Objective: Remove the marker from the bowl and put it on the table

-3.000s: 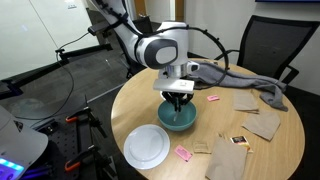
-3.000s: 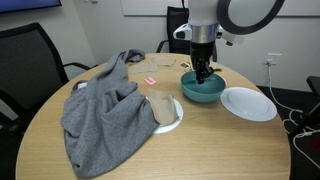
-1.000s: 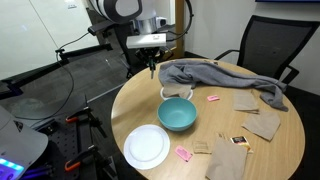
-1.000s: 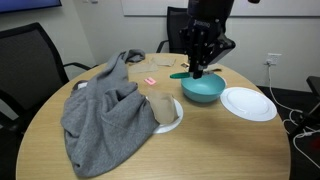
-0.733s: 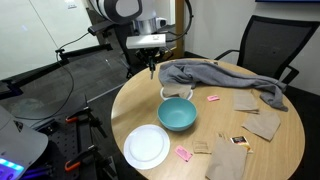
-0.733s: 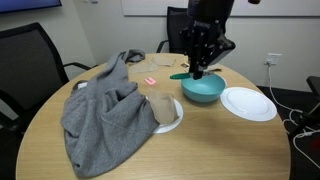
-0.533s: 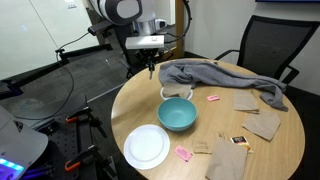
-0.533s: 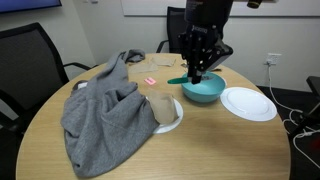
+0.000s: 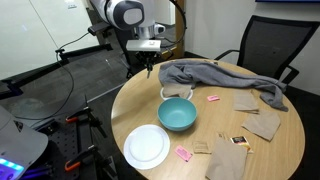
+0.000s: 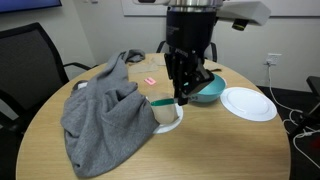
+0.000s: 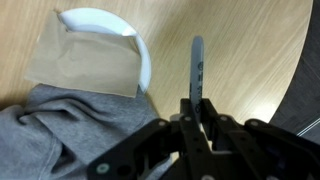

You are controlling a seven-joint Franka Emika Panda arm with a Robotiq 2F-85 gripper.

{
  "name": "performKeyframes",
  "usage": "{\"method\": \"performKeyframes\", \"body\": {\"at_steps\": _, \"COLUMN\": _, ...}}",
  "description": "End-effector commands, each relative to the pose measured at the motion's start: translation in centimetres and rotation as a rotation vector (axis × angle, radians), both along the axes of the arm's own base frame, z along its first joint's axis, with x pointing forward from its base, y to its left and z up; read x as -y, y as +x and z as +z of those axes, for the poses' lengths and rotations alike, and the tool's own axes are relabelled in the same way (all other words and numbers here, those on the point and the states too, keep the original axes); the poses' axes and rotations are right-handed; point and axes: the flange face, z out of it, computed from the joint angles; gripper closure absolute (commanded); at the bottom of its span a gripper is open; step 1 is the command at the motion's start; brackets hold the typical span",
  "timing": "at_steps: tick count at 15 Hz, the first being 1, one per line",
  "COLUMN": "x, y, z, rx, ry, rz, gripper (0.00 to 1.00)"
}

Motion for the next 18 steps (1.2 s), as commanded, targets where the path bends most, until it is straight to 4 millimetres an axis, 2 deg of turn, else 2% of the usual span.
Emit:
{"method": "performKeyframes", "body": {"at_steps": 1, "x": -2.5, "y": 0.4, "z": -1.3, "rx": -0.036, "ry": 0.023, "rz": -0.036, "gripper": 0.96}}
{"method": "performKeyframes", "body": {"at_steps": 8, "x": -5.6, "y": -1.5, "z": -4.7, "rx": -0.103, "ry": 0.06, "rz": -0.136, "gripper": 0.96}}
{"method": "performKeyframes", "body": {"at_steps": 14, "x": -6.8, "y": -2.6, "z": -7.3, "rx": -0.147, "ry": 0.083, "rz": -0.192, "gripper": 0.96}}
{"method": "performKeyframes", "body": {"at_steps": 18, "x": -6.8, "y": -3.2, "z": -8.8, "rx": -0.161, "ry": 0.07, "rz": -0.258, "gripper": 0.96}}
